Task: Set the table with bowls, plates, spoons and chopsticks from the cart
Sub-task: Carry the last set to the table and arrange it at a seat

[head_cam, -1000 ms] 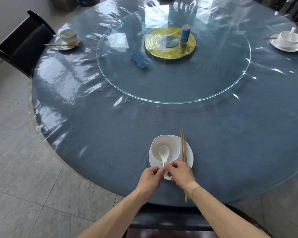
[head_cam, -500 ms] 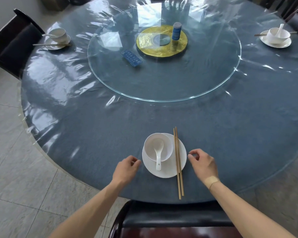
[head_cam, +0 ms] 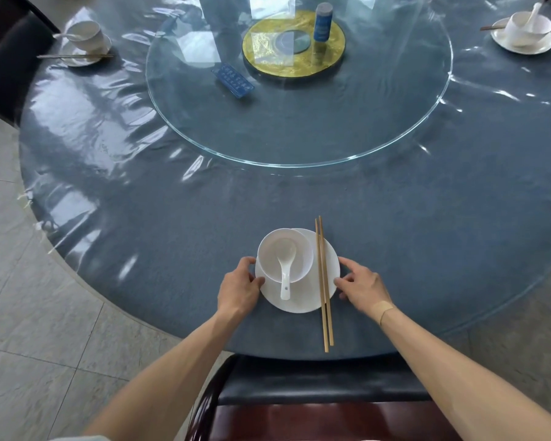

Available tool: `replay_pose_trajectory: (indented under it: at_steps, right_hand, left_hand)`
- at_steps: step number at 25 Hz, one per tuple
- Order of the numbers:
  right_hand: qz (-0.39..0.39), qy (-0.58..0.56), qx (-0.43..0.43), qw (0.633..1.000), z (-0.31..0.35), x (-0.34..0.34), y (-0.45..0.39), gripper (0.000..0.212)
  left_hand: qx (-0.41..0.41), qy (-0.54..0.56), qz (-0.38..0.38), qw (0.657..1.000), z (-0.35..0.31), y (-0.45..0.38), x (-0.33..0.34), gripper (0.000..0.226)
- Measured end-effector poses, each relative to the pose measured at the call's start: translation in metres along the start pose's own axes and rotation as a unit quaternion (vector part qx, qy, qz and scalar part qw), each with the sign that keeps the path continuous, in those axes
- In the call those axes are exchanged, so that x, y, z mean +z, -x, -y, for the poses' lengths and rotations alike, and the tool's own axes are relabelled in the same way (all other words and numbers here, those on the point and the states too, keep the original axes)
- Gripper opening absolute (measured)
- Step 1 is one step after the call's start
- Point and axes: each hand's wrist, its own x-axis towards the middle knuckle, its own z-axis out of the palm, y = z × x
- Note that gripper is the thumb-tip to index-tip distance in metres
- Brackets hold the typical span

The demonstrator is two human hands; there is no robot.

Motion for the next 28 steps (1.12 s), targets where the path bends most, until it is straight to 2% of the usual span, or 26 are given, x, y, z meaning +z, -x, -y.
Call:
replay_pose_trajectory:
  at_steps: [16, 28]
  right_hand:
    - [-0.021, -0.005, -0.002, 1.000, -0.013, -0.001, 0.005, 0.040]
    - [-0.029, 0.007, -0.010, 0.999, -0.029, -0.005, 0.012, 0.041]
  left_hand:
    - [0.007, 0.045, 0.003, 0.999, -0.004, 0.008, 0.009, 0.035]
    - [0.019, 0.028, 0.016, 0.999, -0.008, 0.014, 0.020, 0.036]
